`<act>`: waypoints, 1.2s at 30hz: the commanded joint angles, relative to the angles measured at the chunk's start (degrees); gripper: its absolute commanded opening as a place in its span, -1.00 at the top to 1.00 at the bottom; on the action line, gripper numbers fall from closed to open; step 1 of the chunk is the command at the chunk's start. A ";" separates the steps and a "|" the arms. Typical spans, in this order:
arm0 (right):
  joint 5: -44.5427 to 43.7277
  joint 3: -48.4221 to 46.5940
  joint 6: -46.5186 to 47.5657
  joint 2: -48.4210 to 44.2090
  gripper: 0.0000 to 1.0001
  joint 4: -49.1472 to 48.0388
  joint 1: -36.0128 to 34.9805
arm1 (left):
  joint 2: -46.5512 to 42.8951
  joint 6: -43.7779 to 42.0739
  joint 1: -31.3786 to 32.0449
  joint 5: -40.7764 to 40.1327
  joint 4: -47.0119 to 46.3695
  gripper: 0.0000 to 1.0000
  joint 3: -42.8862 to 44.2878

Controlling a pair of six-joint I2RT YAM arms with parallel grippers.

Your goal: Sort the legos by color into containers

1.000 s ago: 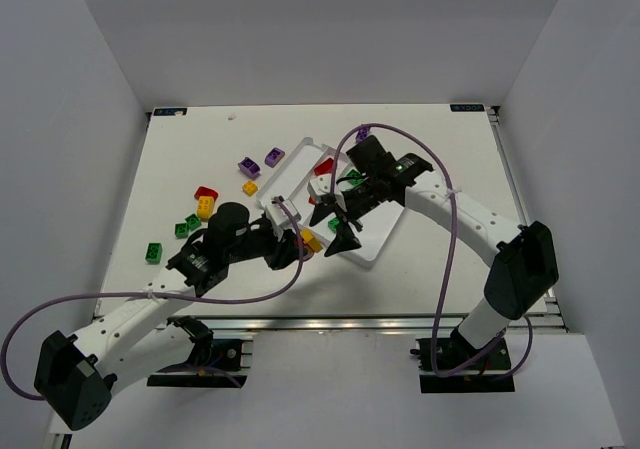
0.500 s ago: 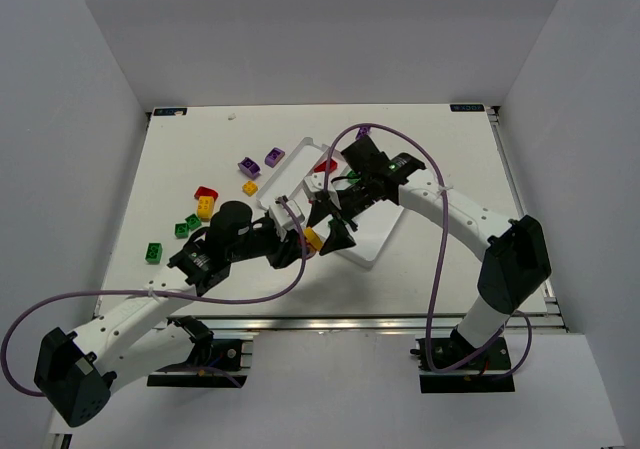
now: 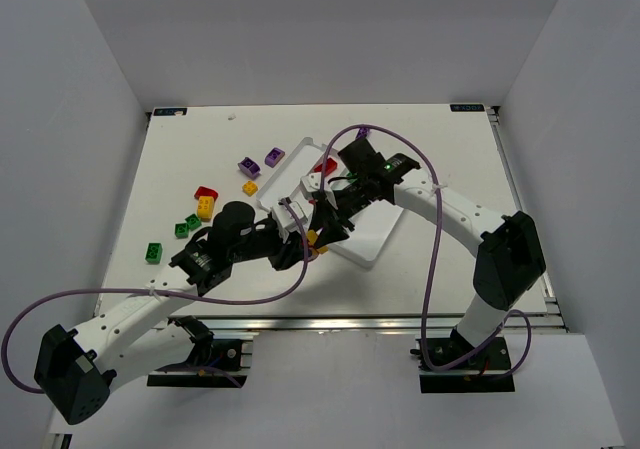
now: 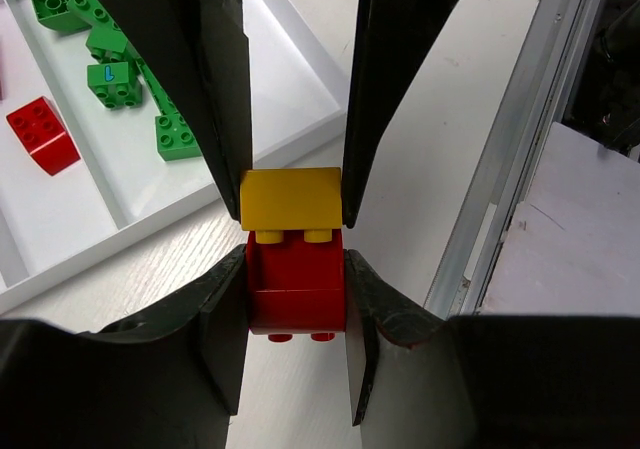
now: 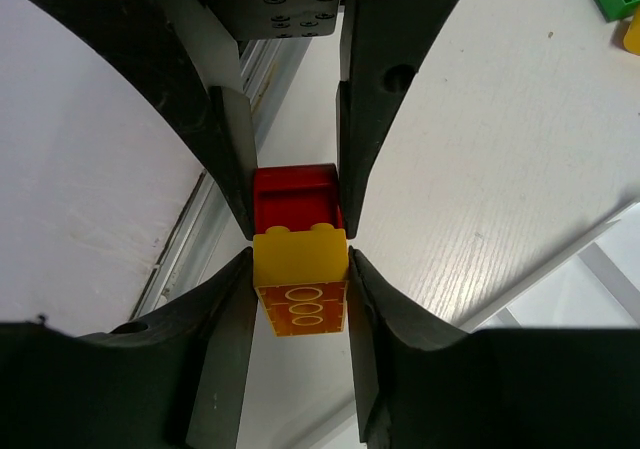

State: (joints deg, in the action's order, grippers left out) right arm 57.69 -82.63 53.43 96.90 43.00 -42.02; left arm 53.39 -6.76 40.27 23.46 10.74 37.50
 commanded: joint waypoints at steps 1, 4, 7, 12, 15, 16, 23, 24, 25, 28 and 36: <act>0.32 -0.87 0.45 -0.31 0.56 1.56 0.09 | -0.91 -0.79 -0.11 -1.31 -1.60 1.00 1.09; -0.30 -0.43 -0.61 -0.84 0.68 0.77 1.50 | -1.18 -0.88 -0.11 -1.93 -1.08 1.00 0.30; -1.35 0.10 -0.78 -1.54 0.75 0.50 3.78 | -1.62 -0.97 -0.11 -3.07 -0.46 1.00 -0.32; -5.13 3.52 -2.53 -3.91 0.87 -2.30 8.08 | -3.37 -0.27 -0.11 -6.23 -0.81 1.00 -2.51; -7.58 6.33 -7.36 -5.32 0.85 -6.60 11.07 | -3.55 0.96 -0.11 -8.77 -1.34 1.00 -3.04; -8.99 7.12 -8.94 -5.58 0.85 -8.01 11.69 | -3.46 2.53 -0.19 -9.57 -1.69 1.00 -3.04; -33.74 15.48 -23.35 -7.17 0.95 -23.39 14.77 | 4.25 16.15 -1.42 -22.56 0.23 1.00 2.66; -34.83 16.09 -23.98 -6.99 0.95 -25.23 14.86 | 7.58 19.30 -1.51 -25.54 1.29 1.00 5.80; -38.06 16.62 -25.29 -6.82 0.93 -26.82 14.86 | 9.35 20.20 -2.12 -27.23 3.04 1.00 7.49; -42.30 18.12 -31.26 -5.68 0.93 -33.04 15.04 | 15.49 23.10 -3.35 -27.94 4.46 1.00 13.36; -54.43 14.61 -37.52 2.05 0.64 -34.22 15.83 | 23.69 28.99 -8.01 -28.21 4.99 1.00 22.44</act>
State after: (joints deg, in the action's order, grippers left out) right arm 9.17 -65.52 19.35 96.97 11.14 -26.89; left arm 76.23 18.00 34.22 -3.27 15.18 56.60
